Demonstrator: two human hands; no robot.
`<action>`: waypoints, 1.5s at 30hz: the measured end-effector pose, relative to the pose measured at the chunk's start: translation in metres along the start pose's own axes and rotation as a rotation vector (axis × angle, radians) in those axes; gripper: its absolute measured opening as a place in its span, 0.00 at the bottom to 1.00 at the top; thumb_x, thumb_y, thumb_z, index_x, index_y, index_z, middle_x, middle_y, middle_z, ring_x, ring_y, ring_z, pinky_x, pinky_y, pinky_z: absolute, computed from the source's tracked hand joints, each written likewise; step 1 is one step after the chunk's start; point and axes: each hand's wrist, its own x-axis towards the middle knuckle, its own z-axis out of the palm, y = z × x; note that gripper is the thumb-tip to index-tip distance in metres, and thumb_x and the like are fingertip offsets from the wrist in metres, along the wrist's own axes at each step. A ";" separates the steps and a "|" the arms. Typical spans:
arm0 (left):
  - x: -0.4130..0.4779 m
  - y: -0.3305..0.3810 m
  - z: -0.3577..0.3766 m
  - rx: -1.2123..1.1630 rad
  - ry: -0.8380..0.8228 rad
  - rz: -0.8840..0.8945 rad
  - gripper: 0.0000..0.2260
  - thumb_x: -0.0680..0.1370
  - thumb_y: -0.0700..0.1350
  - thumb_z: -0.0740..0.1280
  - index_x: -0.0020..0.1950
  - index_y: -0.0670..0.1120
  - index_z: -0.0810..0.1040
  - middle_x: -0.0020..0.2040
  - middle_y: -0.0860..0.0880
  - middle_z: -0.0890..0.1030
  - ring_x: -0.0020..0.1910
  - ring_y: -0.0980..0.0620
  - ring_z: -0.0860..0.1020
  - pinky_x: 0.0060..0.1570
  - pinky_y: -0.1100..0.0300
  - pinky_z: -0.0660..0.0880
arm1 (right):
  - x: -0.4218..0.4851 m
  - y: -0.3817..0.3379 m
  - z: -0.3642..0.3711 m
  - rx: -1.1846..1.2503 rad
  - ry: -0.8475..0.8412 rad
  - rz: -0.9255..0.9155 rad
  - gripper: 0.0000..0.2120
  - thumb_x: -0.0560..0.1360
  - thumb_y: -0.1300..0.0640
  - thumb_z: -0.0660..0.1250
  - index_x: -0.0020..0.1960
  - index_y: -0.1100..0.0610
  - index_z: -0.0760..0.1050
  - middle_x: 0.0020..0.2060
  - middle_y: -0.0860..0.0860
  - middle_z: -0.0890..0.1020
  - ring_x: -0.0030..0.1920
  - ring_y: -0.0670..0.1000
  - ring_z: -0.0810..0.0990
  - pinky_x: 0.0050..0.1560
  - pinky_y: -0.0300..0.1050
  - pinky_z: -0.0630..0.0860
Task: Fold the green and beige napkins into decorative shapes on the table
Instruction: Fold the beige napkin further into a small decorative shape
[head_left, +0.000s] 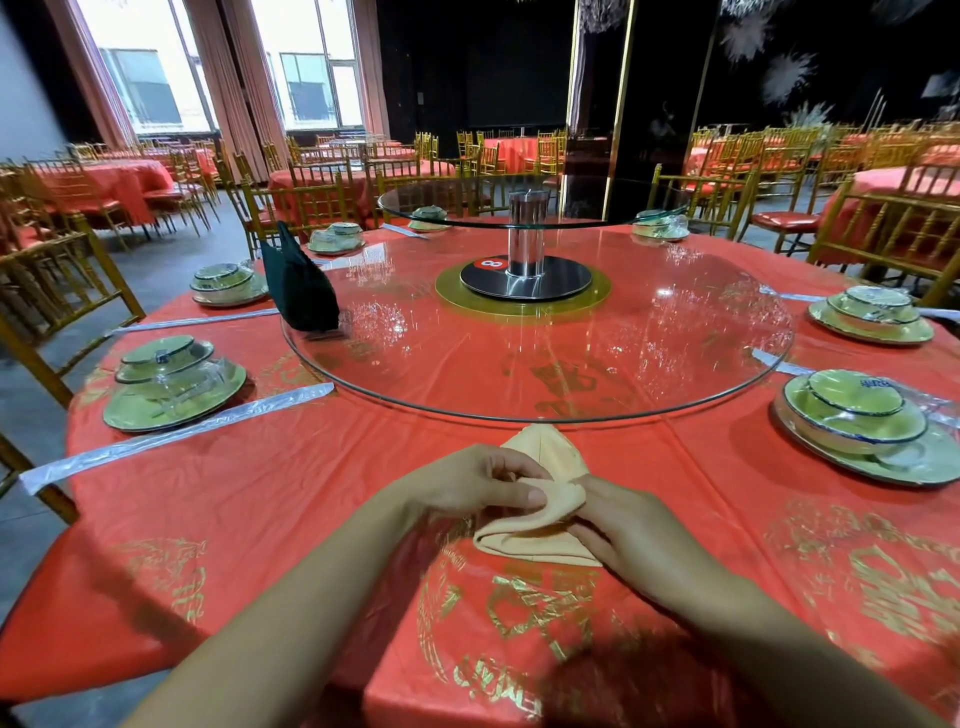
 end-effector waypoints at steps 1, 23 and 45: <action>0.001 0.001 0.000 0.028 -0.010 -0.005 0.05 0.76 0.38 0.67 0.48 0.47 0.79 0.41 0.48 0.78 0.39 0.55 0.75 0.40 0.67 0.72 | -0.001 0.000 0.000 0.028 0.013 0.013 0.11 0.73 0.58 0.63 0.54 0.52 0.76 0.49 0.46 0.79 0.49 0.46 0.77 0.47 0.42 0.72; 0.020 -0.006 0.019 0.232 0.257 -0.024 0.16 0.72 0.35 0.70 0.39 0.49 0.64 0.34 0.51 0.67 0.26 0.57 0.64 0.25 0.66 0.61 | -0.006 -0.003 -0.001 0.146 0.221 0.041 0.02 0.72 0.55 0.65 0.44 0.50 0.74 0.49 0.43 0.65 0.48 0.39 0.69 0.45 0.33 0.70; 0.027 -0.007 0.022 0.301 0.243 -0.076 0.16 0.69 0.31 0.68 0.38 0.49 0.65 0.32 0.50 0.66 0.27 0.54 0.63 0.27 0.61 0.62 | 0.012 -0.020 -0.011 0.140 -0.038 -0.090 0.09 0.71 0.51 0.61 0.50 0.43 0.76 0.40 0.38 0.73 0.42 0.38 0.68 0.44 0.34 0.67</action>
